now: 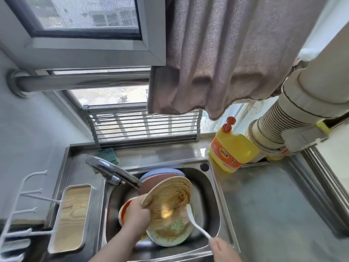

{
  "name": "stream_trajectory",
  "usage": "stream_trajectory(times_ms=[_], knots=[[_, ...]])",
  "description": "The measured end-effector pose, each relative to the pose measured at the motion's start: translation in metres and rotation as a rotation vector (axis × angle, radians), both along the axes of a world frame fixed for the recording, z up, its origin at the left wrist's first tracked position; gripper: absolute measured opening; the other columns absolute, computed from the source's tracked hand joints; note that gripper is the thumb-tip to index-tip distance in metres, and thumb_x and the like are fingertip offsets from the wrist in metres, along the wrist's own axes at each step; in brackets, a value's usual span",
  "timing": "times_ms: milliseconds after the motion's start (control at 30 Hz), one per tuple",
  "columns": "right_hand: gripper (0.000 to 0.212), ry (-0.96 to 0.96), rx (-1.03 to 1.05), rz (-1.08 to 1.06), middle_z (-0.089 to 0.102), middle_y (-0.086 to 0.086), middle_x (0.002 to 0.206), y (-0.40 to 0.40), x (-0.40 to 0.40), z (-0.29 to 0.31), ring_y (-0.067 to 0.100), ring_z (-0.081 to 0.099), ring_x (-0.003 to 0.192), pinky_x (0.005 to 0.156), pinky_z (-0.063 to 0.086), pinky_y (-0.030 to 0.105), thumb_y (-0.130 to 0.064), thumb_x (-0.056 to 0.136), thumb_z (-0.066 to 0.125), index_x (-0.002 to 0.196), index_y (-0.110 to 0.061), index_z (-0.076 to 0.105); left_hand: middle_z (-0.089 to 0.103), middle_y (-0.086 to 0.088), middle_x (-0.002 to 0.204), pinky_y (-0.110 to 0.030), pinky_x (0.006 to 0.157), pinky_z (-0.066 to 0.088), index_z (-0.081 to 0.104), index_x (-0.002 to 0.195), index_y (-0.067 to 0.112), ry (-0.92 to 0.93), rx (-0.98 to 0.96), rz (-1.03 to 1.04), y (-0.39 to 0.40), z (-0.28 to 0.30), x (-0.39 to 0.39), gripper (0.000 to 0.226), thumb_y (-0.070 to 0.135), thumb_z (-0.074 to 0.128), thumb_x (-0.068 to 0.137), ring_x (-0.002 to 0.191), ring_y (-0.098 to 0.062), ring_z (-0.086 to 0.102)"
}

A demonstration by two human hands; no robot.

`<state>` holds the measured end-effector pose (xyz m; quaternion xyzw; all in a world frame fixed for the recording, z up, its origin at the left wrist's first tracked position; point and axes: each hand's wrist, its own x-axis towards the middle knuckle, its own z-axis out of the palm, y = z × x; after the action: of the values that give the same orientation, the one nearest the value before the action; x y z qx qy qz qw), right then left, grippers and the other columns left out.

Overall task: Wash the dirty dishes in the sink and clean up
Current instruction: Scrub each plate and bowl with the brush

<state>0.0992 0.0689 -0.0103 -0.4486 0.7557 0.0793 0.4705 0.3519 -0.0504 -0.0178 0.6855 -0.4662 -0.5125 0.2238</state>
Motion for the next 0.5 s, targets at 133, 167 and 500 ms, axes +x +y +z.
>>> stream_trajectory(times_ms=[133, 167, 500], knots=[[0.036, -0.012, -0.062, -0.147, 0.063, 0.004, 0.123, -0.020, -0.016, -0.007, 0.017, 0.058, 0.112, 0.085, 0.039, 0.024, -0.043, 0.111, 0.033, 0.103, -0.025, 0.064, 0.071, 0.022, 0.096, -0.019, 0.091, 0.046, 0.075, 0.090, 0.037, -0.264, -0.485, -0.317, -0.022, -0.009, -0.009, 0.044, -0.006, 0.075, 0.077, 0.097, -0.007, 0.063], [0.036, -0.024, -0.074, -0.144, 0.063, 0.003, 0.120, -0.024, -0.015, -0.008, 0.017, 0.058, 0.113, 0.087, 0.040, 0.024, -0.043, 0.110, 0.034, 0.097, -0.026, 0.063, 0.071, 0.019, 0.102, -0.014, 0.095, 0.041, 0.077, 0.096, 0.033, -0.324, -0.587, -0.357, -0.026, -0.013, -0.011, 0.041, -0.003, 0.078, 0.077, 0.101, -0.010, 0.061], [0.032, -0.026, -0.184, -0.201, 0.057, -0.001, 0.098, -0.036, -0.005, -0.035, 0.011, 0.057, 0.098, 0.066, 0.036, 0.010, -0.039, 0.111, 0.034, 0.092, -0.030, 0.058, 0.067, 0.007, 0.107, -0.012, 0.093, 0.039, 0.077, 0.102, 0.021, -0.485, -0.820, -0.410, -0.033, -0.080, 0.005, 0.023, 0.017, 0.060, 0.087, 0.097, 0.000, 0.034]])
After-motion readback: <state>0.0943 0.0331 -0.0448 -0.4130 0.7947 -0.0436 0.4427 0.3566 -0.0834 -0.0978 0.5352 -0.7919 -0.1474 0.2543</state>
